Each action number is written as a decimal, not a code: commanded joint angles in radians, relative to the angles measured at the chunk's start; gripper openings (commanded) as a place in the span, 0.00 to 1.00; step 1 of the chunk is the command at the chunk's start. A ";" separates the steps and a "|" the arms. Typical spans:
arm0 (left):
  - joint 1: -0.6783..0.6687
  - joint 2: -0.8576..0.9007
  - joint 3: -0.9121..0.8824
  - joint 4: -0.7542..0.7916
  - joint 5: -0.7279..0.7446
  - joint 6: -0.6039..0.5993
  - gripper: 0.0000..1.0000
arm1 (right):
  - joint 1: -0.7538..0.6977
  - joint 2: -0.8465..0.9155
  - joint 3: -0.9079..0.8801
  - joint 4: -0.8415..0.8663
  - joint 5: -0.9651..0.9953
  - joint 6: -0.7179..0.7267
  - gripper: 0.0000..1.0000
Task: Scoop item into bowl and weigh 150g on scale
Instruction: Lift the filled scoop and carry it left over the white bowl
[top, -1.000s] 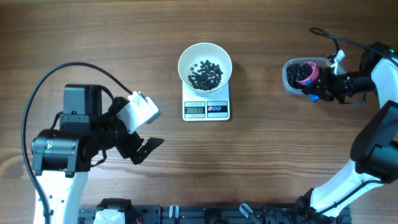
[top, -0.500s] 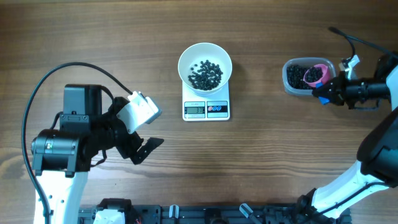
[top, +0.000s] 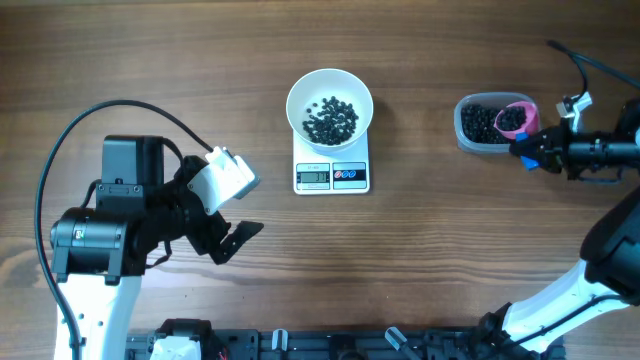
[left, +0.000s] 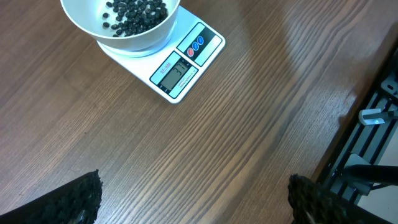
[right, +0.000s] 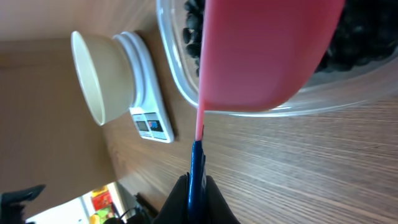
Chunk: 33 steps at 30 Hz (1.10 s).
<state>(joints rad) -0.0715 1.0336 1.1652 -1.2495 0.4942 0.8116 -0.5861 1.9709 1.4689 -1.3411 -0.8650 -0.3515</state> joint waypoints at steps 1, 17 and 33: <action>-0.004 0.000 0.020 0.003 0.001 0.023 1.00 | -0.014 -0.033 0.003 -0.018 -0.081 -0.068 0.04; -0.004 0.000 0.020 0.003 0.001 0.023 1.00 | 0.005 -0.034 0.003 -0.093 -0.291 -0.172 0.04; -0.004 0.000 0.020 0.003 0.001 0.023 1.00 | 0.300 -0.034 0.003 -0.044 -0.420 -0.167 0.05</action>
<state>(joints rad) -0.0715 1.0336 1.1652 -1.2499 0.4946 0.8116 -0.3565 1.9705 1.4689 -1.4086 -1.2095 -0.4957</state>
